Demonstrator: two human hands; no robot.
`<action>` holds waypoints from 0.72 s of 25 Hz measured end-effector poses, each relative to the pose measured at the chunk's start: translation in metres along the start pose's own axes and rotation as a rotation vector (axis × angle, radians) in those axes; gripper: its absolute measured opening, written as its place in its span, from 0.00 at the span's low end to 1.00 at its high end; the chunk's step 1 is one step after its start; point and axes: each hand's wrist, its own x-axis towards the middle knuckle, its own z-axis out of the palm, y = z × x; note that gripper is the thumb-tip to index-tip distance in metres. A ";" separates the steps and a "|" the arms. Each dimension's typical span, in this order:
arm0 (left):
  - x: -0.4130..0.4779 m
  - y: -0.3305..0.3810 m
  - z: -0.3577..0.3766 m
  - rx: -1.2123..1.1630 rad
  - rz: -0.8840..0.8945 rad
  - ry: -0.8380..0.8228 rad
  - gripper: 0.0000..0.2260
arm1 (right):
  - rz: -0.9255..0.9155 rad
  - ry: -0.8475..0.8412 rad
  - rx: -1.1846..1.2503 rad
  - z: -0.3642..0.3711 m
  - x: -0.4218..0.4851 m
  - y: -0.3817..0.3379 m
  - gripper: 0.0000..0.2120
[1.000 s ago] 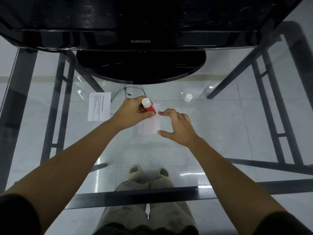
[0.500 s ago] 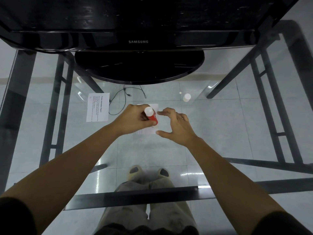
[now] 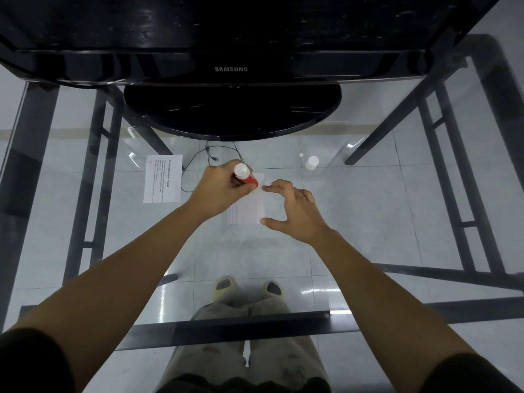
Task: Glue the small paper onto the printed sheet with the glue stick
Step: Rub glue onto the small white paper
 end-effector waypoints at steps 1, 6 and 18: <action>0.001 0.000 -0.001 0.000 -0.005 0.018 0.11 | 0.000 -0.001 -0.001 0.000 0.000 0.000 0.34; -0.009 -0.001 0.003 -0.039 0.004 -0.115 0.12 | 0.001 0.002 0.020 0.000 0.000 -0.001 0.35; -0.009 -0.010 -0.010 -0.052 -0.035 -0.094 0.11 | -0.007 -0.007 0.023 -0.003 -0.002 -0.001 0.34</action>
